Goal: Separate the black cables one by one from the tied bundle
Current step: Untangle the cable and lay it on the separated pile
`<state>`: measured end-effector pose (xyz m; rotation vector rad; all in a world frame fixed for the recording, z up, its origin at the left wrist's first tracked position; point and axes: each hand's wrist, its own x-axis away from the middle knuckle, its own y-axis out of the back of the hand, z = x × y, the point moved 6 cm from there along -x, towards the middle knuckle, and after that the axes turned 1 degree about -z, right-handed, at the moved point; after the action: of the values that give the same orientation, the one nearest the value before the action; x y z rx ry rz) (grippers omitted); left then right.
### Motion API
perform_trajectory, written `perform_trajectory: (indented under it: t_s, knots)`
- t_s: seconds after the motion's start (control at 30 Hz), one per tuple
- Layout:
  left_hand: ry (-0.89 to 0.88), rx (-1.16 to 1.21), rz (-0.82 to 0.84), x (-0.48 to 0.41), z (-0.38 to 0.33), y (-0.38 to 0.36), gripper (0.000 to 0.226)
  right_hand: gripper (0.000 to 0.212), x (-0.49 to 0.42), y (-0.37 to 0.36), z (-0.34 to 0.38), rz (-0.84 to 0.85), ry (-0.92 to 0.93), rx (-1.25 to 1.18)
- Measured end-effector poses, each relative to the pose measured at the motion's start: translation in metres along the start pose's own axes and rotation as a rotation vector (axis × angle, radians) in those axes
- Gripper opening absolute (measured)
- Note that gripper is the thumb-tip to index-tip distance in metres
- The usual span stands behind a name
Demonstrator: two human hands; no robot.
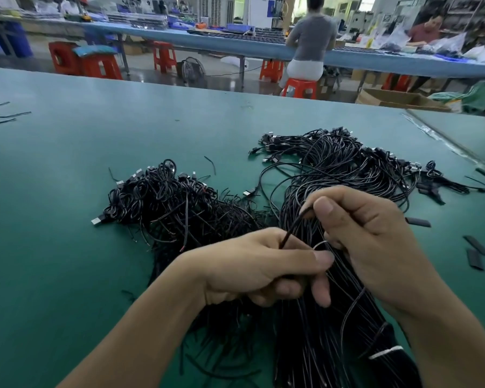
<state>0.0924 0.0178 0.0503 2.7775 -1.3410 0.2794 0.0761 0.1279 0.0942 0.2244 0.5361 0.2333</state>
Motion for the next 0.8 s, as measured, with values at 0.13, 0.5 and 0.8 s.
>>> perform_trajectory:
  t_s: [0.13, 0.5, 0.8]
  knots:
    - [-0.018, 0.06, 0.048, -0.001, -0.002, -0.009, 0.047, 0.019, 0.0, -0.001, -0.008, -0.073, -0.072, -0.094]
    - [-0.289, 0.6, -0.096, -0.001, -0.021, 0.012, 0.032, 0.022, 0.005, -0.016, -0.038, 0.047, -0.304, 0.006]
    - [-0.452, 0.546, -0.737, 0.0, -0.003, 0.059, 0.032, 0.017, 0.017, -0.038, -0.029, 0.46, -0.292, 0.376]
